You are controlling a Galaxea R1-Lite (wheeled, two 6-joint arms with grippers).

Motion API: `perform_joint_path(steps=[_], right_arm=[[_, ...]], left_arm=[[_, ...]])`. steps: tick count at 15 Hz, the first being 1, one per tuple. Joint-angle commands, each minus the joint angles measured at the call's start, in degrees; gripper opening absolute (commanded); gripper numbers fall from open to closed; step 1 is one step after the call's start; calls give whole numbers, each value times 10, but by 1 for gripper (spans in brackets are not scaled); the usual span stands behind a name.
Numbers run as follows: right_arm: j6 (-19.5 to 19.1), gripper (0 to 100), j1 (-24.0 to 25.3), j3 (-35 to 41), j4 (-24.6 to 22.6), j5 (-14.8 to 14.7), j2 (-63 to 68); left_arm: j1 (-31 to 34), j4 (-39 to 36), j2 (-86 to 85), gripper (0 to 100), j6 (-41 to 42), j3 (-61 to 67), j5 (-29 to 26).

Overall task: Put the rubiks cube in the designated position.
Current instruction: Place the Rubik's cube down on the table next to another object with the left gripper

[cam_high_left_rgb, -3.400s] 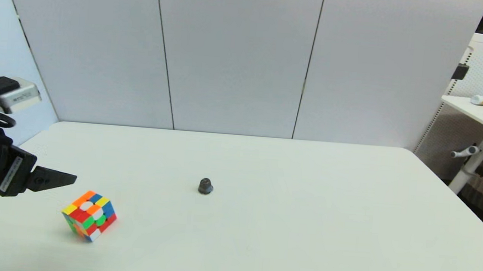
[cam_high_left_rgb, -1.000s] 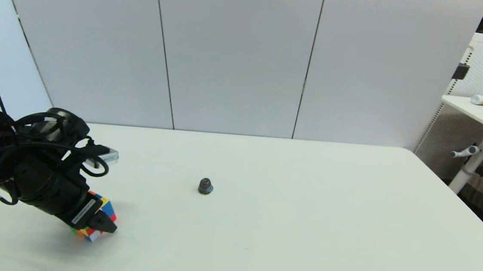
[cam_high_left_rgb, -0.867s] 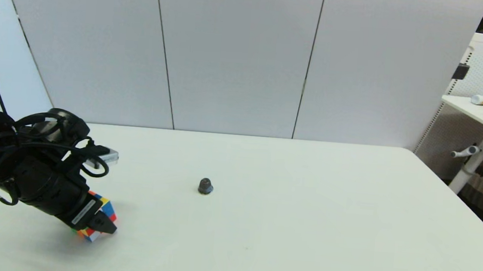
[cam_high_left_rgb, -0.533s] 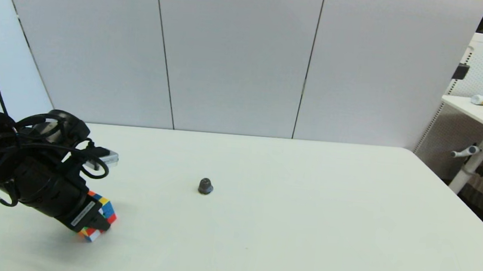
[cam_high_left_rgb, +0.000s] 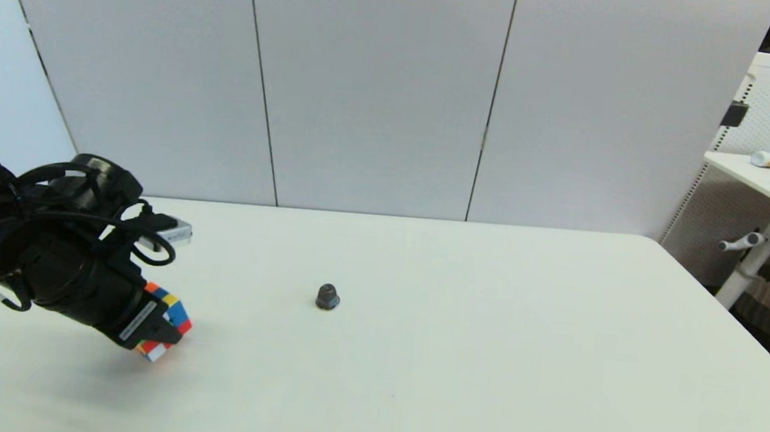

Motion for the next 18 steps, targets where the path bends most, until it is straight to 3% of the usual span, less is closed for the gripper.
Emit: perform_joint_path(steps=[1,7,10,15,18], right_arm=[[0,100,0,0,0,0,1],[0,100,-1,0,0,0,1],[0,100,0,0,0,1,1],[0,100,0,0,0,0,1],[0,100,0,0,0,0,1]], left_arm=[[-16,2,7,0,22,-88,1],[-75,1,114,0,25,-236,-2],[-114,-41,178,0,24,-298,-4],[-140,-122,255,0,22,-324,-6],[-149,-126,279,0,20,-325,-7]])
